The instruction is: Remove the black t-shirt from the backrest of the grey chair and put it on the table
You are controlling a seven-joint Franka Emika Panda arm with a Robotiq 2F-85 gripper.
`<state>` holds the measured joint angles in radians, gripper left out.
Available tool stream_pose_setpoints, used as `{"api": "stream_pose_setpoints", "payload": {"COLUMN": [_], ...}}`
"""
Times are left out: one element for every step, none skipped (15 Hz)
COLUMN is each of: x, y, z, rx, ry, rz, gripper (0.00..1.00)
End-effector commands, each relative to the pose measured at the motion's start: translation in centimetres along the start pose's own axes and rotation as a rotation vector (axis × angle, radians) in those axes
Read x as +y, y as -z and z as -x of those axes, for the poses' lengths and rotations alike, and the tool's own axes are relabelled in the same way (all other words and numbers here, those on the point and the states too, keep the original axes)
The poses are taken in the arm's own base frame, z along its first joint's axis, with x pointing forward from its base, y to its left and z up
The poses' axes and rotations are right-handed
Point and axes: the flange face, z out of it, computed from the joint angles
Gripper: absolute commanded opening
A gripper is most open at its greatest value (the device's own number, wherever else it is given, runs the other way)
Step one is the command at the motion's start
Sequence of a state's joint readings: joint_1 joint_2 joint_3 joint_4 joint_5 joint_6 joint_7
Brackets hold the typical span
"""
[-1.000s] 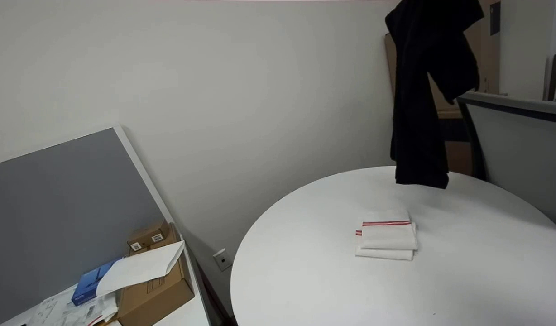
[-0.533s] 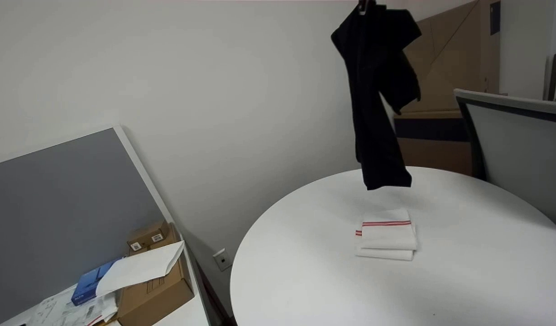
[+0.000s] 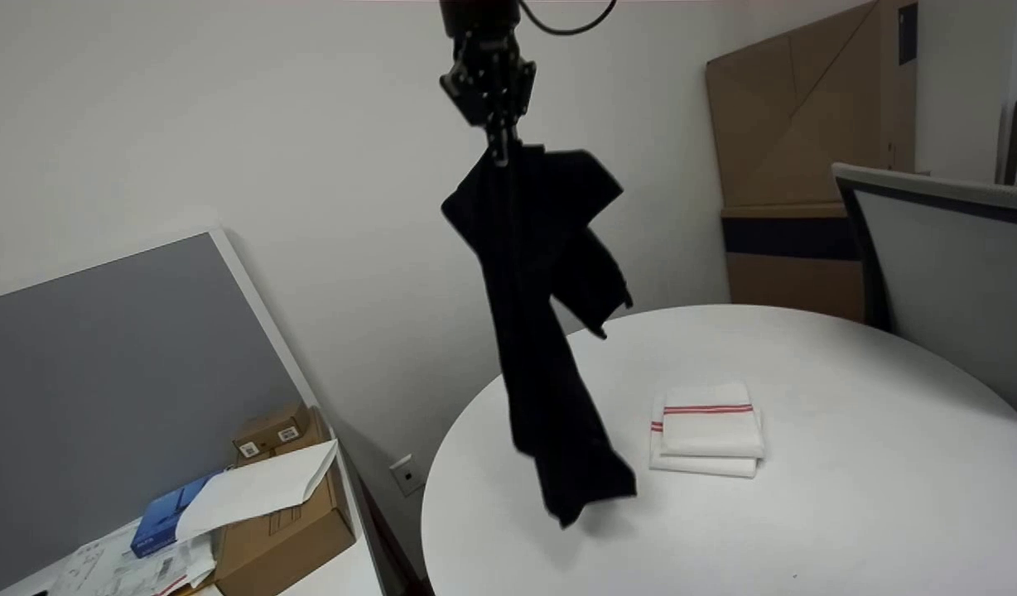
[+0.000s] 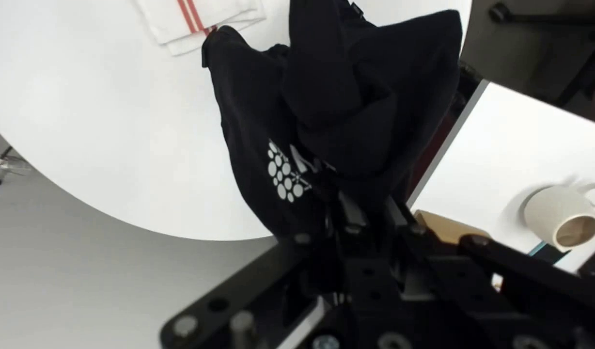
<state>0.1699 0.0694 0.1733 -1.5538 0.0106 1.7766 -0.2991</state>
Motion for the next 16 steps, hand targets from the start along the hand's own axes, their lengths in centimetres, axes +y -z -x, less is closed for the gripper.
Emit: {"api": "stream_pose_setpoints", "payload": {"x": [-5.0, -5.6, -6.1, -6.1, -6.1, -5.4, -4.9, -4.5, -4.2, -4.4, -4.2, -4.2, -4.5, -4.9, -5.4, -5.8], "y": [-5.6, -7.4, -8.9, -10.5, -11.8, -13.4, -14.8, -16.0, -17.2, -18.3, -19.3, -20.6, -21.6, -22.7, -24.1, -25.2], "z": [-2.8, -3.3, -3.7, -4.0, -4.2, -4.3, -4.3, -4.2, -3.9, -3.4, -3.0, -2.5, -1.8, -1.1, -0.2, 0.6], "rx": [-0.053, -0.057, -0.054, -0.040, -0.022, 0.002, 0.024, 0.046, 0.066, 0.079, 0.092, 0.103, 0.112, 0.114, 0.094, 0.081], "ry": [0.054, 0.057, 0.053, 0.039, 0.022, 0.000, -0.020, -0.036, -0.050, -0.057, -0.062, -0.069, -0.072, -0.076, -0.066, -0.069], "rz": [0.045, 0.046, 0.055, 0.060, 0.063, 0.064, 0.065, 0.063, 0.062, 0.060, 0.058, 0.049, 0.042, 0.032, 0.012, -0.006], "gripper": [0.03, 0.03, 0.03, 0.03, 0.03, 0.03, 0.03, 0.03, 0.03, 0.03, 0.03, 0.03, 0.03, 0.03, 0.03, 0.07]}}
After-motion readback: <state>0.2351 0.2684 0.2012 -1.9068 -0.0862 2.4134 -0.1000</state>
